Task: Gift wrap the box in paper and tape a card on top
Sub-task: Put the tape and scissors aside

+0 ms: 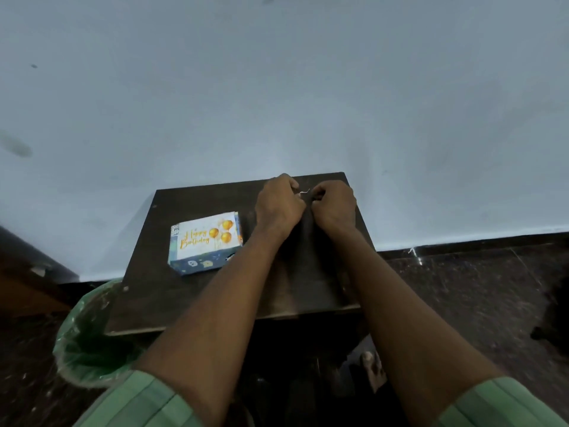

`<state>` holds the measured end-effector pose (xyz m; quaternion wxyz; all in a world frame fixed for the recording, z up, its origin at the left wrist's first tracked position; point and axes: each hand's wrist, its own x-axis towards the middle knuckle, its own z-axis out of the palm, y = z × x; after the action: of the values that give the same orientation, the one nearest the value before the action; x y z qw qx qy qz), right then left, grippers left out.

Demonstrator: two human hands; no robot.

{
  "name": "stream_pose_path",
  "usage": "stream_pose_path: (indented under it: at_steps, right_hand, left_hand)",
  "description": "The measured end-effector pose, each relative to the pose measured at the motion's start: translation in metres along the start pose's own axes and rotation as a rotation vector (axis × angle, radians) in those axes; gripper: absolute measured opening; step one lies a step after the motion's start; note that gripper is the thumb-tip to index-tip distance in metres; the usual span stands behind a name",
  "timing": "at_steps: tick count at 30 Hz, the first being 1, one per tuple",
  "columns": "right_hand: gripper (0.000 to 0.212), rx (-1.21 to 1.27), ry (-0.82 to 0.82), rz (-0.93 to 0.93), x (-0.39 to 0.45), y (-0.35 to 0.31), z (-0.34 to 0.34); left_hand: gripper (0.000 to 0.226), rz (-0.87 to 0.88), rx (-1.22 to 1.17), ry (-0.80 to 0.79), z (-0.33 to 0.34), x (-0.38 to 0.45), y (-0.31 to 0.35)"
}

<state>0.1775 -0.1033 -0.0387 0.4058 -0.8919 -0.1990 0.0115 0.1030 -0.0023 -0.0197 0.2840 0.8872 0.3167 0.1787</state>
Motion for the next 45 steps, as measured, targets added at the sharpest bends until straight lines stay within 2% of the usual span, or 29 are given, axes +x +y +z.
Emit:
stream_pose_path:
  at_steps: [3,8,13,18,23,27,31,36,41,45]
  right_hand:
    - [0.026,-0.014,-0.008,-0.028,0.015,0.006,0.001]
    - [0.033,-0.072,-0.040,-0.048,0.028,0.005,0.008]
    - [0.033,-0.058,-0.041,-0.036,0.029,0.008,0.008]
    - [0.030,-0.013,-0.018,-0.019,0.027,0.009,0.004]
    - [0.027,0.005,-0.068,-0.005,0.027,0.006,0.004]
    - [0.027,0.043,-0.096,0.000,0.017,-0.009,0.003]
    - [0.024,0.082,-0.103,-0.113,-0.001,-0.028,-0.002]
    - [0.021,0.180,-0.124,-0.241,-0.038,-0.074,0.010]
    - [0.030,0.219,-0.172,-0.367,-0.088,-0.139,0.050]
    - [0.036,0.141,-0.288,-0.540,-0.134,-0.185,0.091]
  left_hand:
    - [0.024,-0.023,-0.004,-0.029,0.007,0.024,-0.006]
    - [0.010,-0.035,0.000,0.013,0.013,0.038,-0.006]
    - [0.015,-0.029,0.052,0.027,0.015,0.034,0.000]
    - [0.014,0.003,0.087,-0.028,0.015,0.027,0.005]
    - [0.016,-0.027,-0.027,-0.052,0.004,0.027,-0.002]
    - [0.015,0.048,-0.067,0.005,-0.012,0.017,-0.007]
    - [0.015,0.125,-0.148,0.096,-0.035,-0.008,-0.010]
    - [0.018,0.176,-0.143,0.158,-0.099,-0.048,-0.056]
    - [0.012,0.071,-0.090,0.248,-0.173,-0.081,-0.117]
    - [0.009,-0.075,-0.053,0.293,-0.214,-0.108,-0.170]
